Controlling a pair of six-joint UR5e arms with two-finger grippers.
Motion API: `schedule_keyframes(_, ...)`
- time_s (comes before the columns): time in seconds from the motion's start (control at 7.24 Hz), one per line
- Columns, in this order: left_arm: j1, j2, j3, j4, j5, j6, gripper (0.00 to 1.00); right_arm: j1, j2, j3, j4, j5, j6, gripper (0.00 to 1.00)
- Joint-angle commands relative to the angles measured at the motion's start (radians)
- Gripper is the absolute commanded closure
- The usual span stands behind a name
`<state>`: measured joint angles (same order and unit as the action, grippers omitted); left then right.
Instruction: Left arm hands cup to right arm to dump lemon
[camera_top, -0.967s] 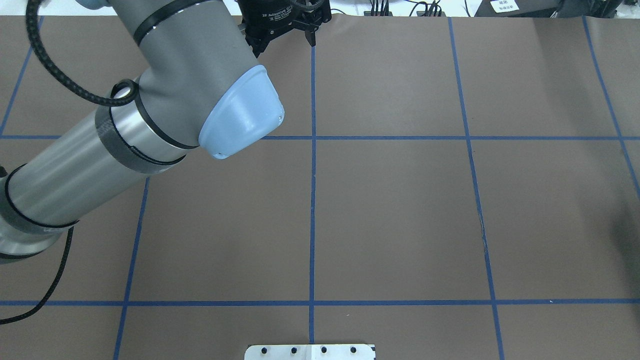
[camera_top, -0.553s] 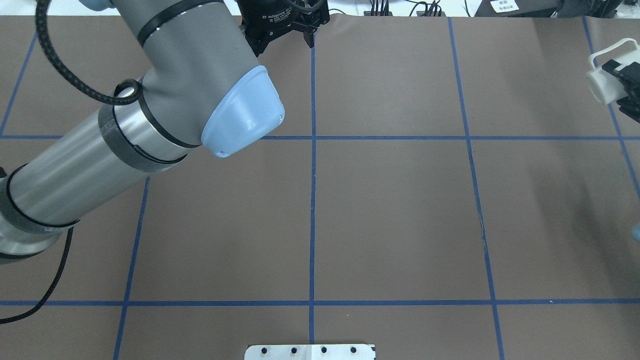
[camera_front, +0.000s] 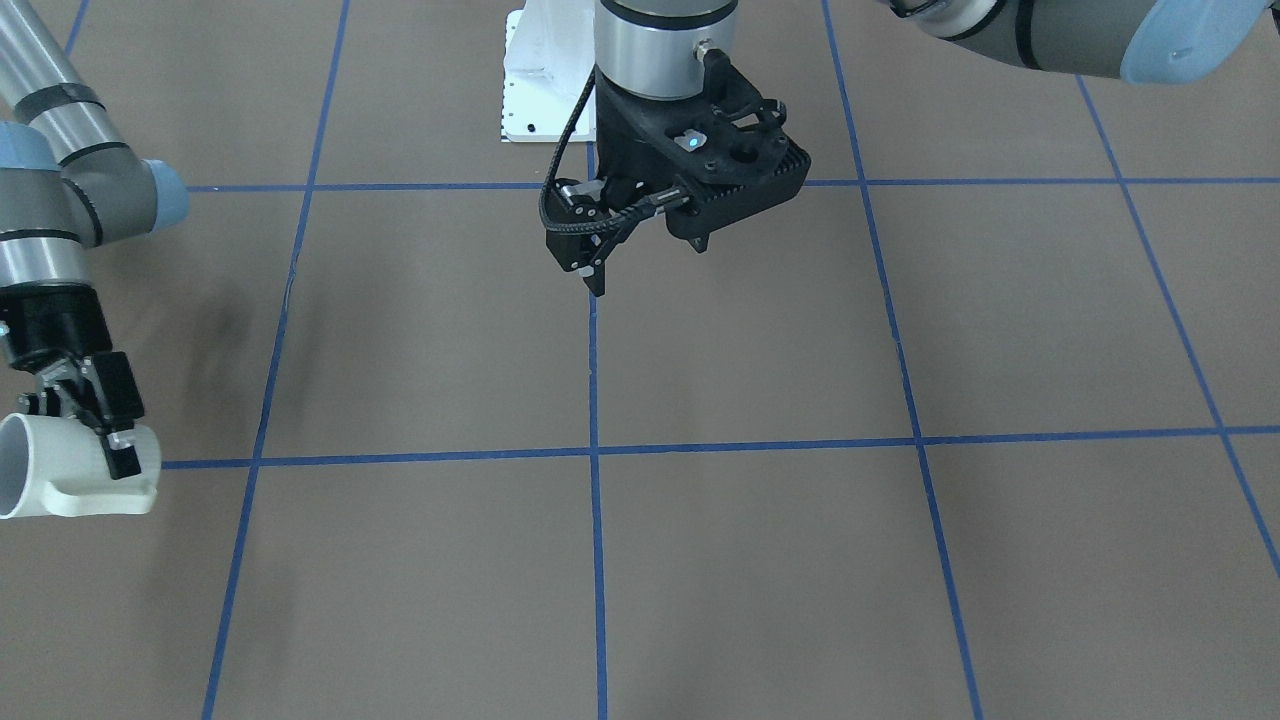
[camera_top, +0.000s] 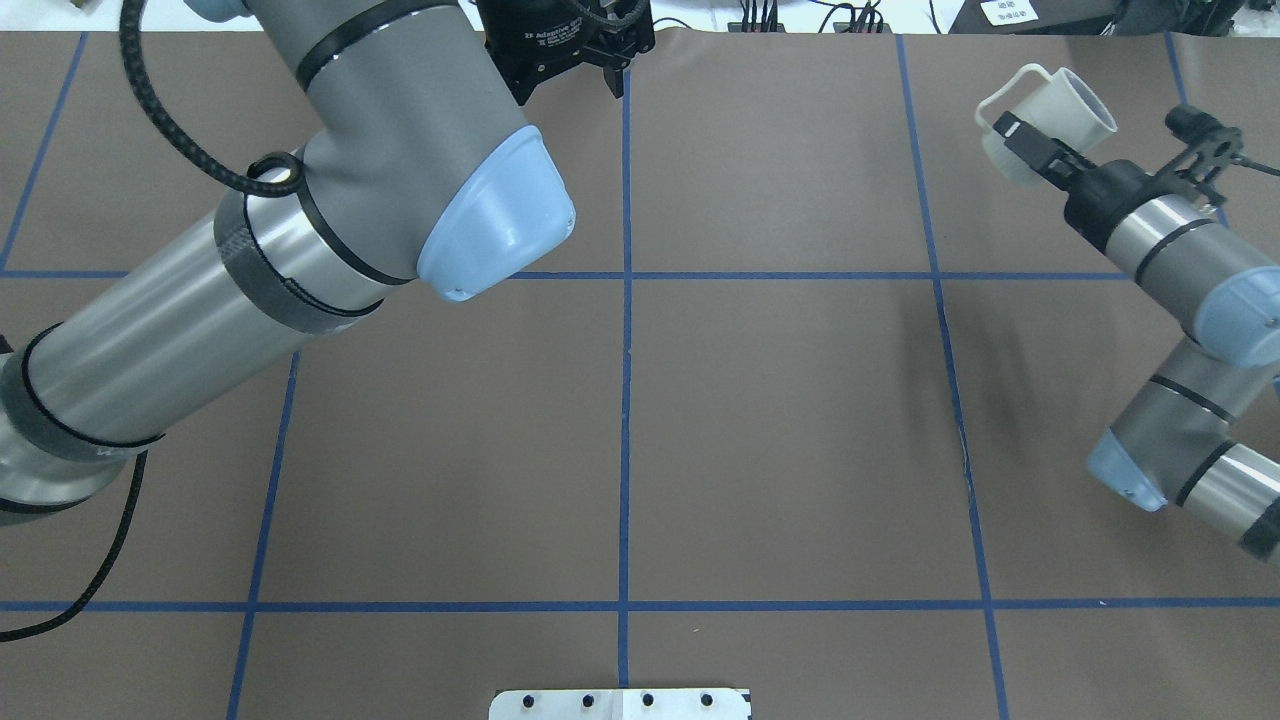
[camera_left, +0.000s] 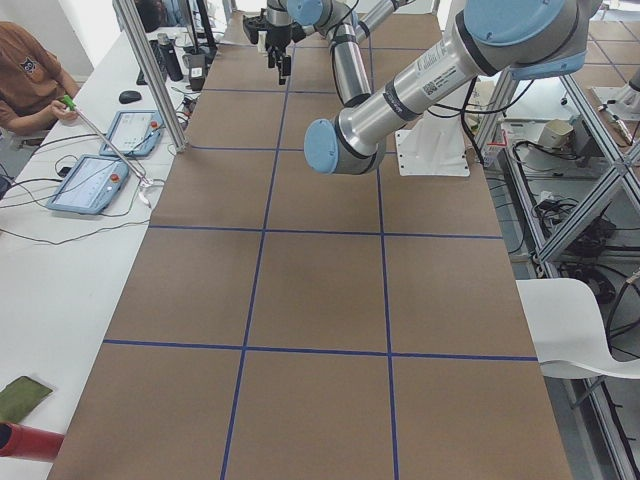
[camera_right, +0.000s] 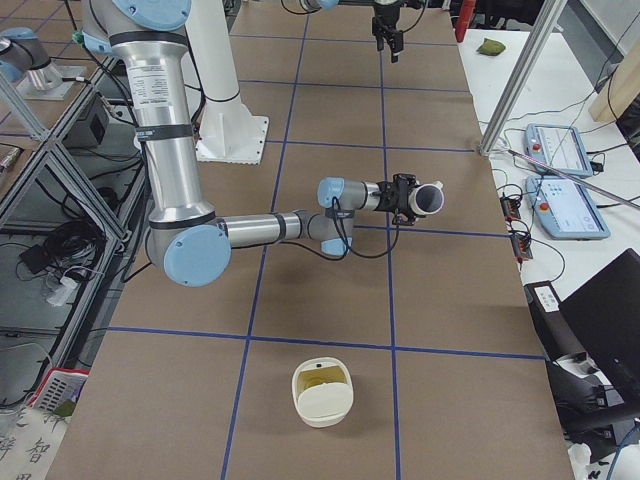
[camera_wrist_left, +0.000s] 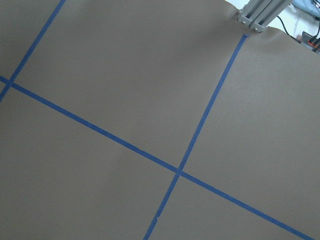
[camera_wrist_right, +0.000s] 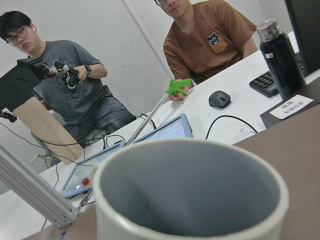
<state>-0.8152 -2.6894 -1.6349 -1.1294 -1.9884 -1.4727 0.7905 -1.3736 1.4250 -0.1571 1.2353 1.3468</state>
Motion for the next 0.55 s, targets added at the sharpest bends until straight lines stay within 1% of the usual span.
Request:
schedule_keyframes(0.0,-0.001,-0.001,0.024,-0.029,-0.006,-0.001,0.0,-0.139,0.123,0.064,-0.234,-0.176,-0.058,0.76)
schedule_keyframes(0.14,0.001,-0.003,0.026,-0.033,-0.006,0.002,0.0,-0.201,0.177,0.08,-0.339,-0.257,-0.07,0.74)
schedule_keyframes(0.28,0.001,-0.004,0.052,-0.053,-0.009,0.003,0.0,-0.244,0.229,0.109,-0.454,-0.279,-0.134,0.67)
schedule_keyframes(0.41,0.008,-0.012,0.084,-0.053,-0.01,0.049,0.0,-0.281,0.255,0.12,-0.488,-0.295,-0.143,0.68)
